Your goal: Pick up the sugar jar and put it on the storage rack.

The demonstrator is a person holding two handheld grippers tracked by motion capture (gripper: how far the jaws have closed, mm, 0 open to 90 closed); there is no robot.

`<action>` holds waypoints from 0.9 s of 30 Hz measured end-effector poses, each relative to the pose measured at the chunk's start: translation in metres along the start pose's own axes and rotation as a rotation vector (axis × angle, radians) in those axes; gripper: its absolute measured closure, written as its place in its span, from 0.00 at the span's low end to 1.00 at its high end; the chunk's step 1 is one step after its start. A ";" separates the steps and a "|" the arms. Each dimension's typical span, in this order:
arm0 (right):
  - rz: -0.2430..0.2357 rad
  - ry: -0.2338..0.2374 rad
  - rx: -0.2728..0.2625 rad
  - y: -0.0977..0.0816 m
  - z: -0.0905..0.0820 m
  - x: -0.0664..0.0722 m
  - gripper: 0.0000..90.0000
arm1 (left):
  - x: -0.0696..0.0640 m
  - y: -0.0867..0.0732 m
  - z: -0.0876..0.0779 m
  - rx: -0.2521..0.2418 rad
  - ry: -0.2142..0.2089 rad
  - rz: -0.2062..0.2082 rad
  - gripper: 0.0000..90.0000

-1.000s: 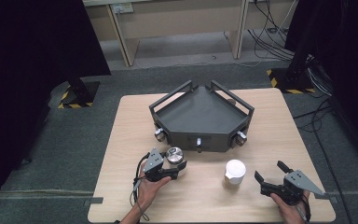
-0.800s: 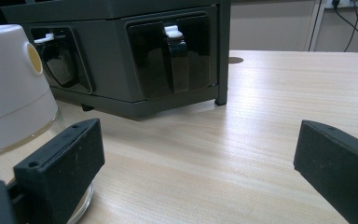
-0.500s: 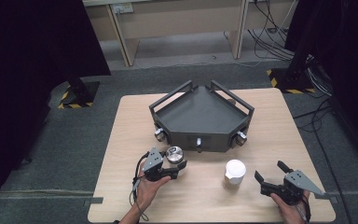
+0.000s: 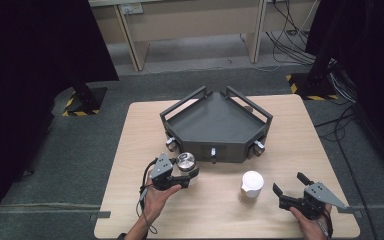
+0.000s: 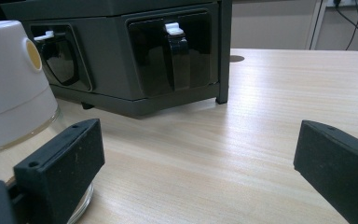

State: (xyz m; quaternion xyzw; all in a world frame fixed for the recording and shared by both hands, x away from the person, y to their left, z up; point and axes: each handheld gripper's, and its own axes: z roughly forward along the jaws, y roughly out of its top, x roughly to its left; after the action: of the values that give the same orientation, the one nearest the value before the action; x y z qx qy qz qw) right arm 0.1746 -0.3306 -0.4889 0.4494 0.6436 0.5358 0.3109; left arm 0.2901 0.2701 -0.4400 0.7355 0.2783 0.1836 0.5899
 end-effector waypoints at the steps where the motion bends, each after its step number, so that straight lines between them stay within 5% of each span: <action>1: 0.000 0.000 0.000 0.000 0.000 0.000 0.02 | 0.001 0.003 0.000 -0.002 0.000 0.002 0.35; 27: 0.008 0.002 -0.001 0.000 0.000 -0.001 0.02 | 0.012 0.060 -0.001 0.022 0.010 0.022 0.35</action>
State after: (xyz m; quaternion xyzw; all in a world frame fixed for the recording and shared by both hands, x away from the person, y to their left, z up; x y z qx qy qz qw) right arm 0.1749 -0.3312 -0.4893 0.4512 0.6419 0.5378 0.3085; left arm 0.3102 0.2700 -0.3827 0.7439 0.2750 0.1906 0.5784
